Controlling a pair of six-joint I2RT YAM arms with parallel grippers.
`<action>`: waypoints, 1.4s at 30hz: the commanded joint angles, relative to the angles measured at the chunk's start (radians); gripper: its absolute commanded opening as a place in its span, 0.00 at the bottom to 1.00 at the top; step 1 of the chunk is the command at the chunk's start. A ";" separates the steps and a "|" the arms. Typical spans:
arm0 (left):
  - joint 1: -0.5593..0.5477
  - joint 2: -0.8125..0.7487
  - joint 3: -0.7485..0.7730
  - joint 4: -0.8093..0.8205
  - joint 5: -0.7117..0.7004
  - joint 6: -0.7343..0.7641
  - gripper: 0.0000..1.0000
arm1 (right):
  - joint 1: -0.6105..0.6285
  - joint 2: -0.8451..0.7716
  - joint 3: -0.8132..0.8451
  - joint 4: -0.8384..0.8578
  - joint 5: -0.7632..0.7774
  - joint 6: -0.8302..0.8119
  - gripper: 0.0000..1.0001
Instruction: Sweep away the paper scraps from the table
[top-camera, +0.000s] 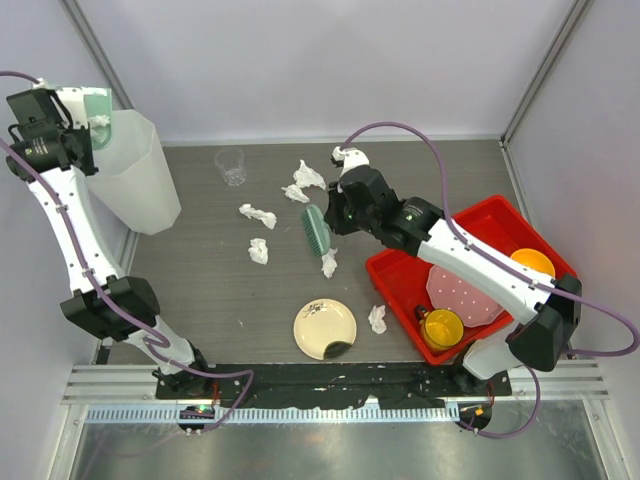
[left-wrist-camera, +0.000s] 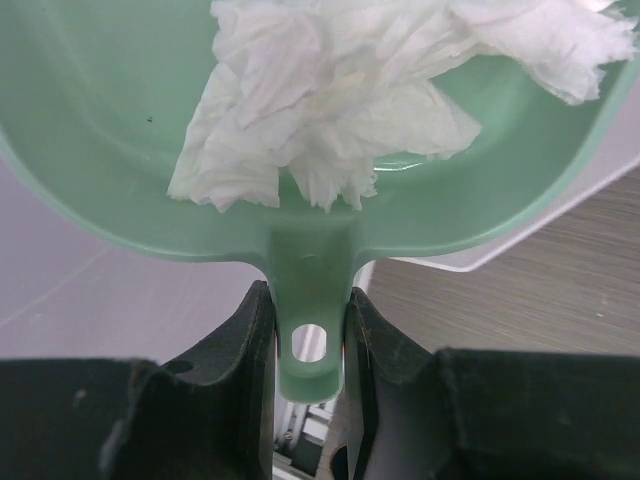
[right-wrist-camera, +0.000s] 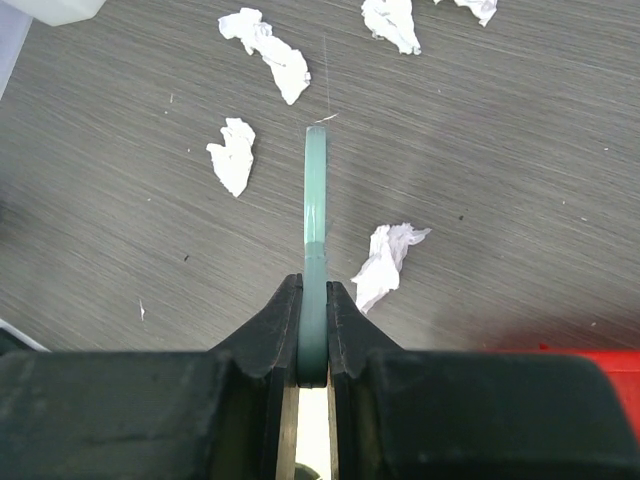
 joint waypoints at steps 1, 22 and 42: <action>0.004 -0.004 0.038 0.098 -0.189 0.086 0.00 | -0.002 -0.052 -0.007 0.040 -0.024 -0.006 0.01; -0.175 -0.105 -0.516 0.961 -0.840 0.911 0.00 | -0.001 -0.086 -0.040 0.057 -0.058 -0.017 0.01; -0.174 -0.142 -0.880 1.825 -0.694 1.619 0.00 | -0.001 -0.126 -0.064 0.063 -0.059 -0.021 0.01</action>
